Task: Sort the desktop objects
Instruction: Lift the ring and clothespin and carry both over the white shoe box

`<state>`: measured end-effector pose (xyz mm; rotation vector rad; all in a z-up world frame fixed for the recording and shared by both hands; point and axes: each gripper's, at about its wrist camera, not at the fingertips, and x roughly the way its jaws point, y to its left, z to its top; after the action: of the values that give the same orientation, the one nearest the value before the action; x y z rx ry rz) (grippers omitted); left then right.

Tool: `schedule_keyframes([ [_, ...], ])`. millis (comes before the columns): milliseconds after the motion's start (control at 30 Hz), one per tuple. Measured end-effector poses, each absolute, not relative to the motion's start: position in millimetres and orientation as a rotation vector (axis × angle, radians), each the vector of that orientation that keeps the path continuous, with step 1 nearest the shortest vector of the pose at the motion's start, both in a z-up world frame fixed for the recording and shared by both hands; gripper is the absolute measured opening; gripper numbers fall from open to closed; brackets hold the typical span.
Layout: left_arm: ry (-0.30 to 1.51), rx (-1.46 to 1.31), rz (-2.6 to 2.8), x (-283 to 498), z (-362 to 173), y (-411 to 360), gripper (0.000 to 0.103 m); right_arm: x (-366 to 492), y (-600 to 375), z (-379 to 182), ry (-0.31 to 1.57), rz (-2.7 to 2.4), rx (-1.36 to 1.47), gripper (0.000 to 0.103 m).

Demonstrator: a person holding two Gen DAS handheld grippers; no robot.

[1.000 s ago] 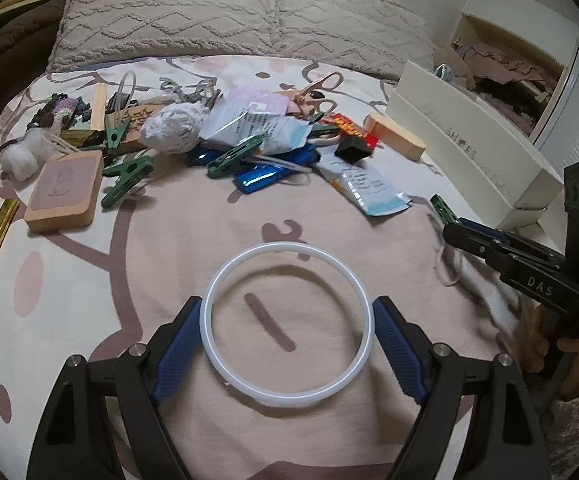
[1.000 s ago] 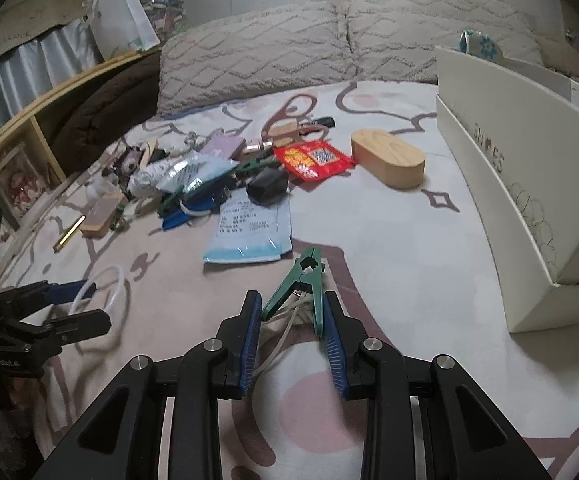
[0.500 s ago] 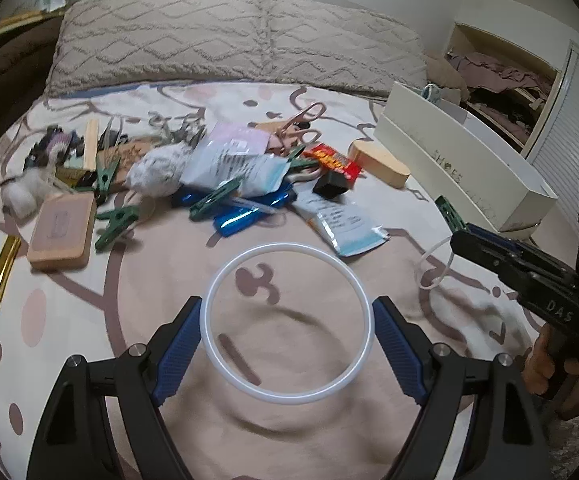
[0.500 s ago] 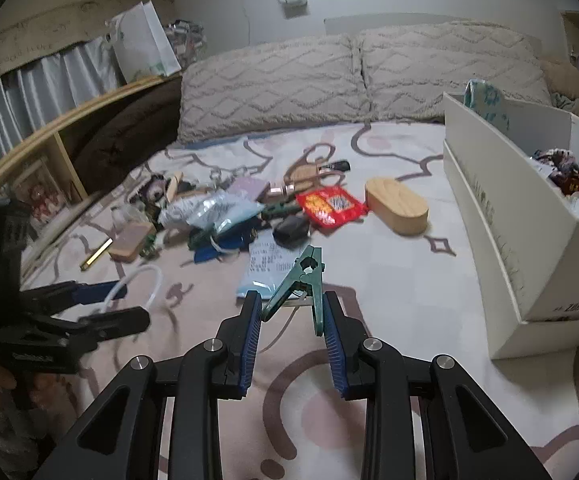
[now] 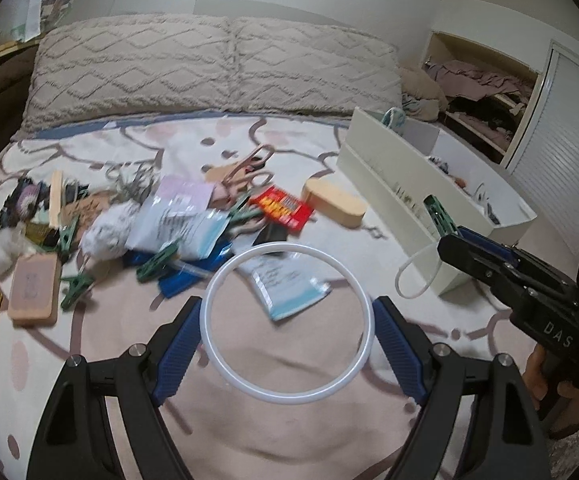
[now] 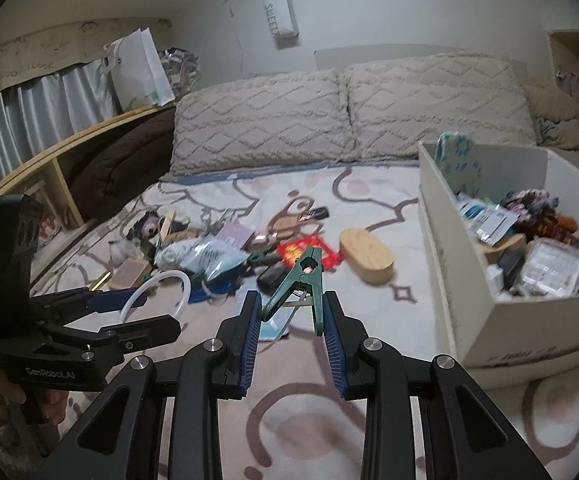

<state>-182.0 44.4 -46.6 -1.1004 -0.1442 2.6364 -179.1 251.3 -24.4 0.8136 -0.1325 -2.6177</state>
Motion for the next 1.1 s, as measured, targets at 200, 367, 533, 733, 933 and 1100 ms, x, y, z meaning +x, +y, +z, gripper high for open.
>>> schedule_keyframes([
  [200, -0.145, -1.051, 2.629, -196, -28, 60, 0.084, -187, 269, 2, -0.145, -2.697, 0.732, 0.031],
  [367, -0.126, -0.998, 2.615, -208, -12, 80, 0.084, -196, 286, 23, -0.171, -2.757, 0.666, 0.031],
  [533, -0.126, -0.958, 2.598, -219, 0, 97, 0.084, -206, 304, 41, -0.184, -2.805, 0.625, 0.031],
  [733, -0.108, -0.924, 2.591, -230, 10, 117, 0.084, -216, 331, 52, -0.21, -2.858, 0.59, 0.031],
  [933, -0.094, -0.911, 2.567, -240, 16, 140, 0.084, -227, 359, 52, -0.222, -2.919, 0.614, 0.031],
  [1100, -0.084, -0.904, 2.536, -248, 21, 164, 0.084, -232, 388, 43, -0.279, -2.972, 0.644, 0.031],
])
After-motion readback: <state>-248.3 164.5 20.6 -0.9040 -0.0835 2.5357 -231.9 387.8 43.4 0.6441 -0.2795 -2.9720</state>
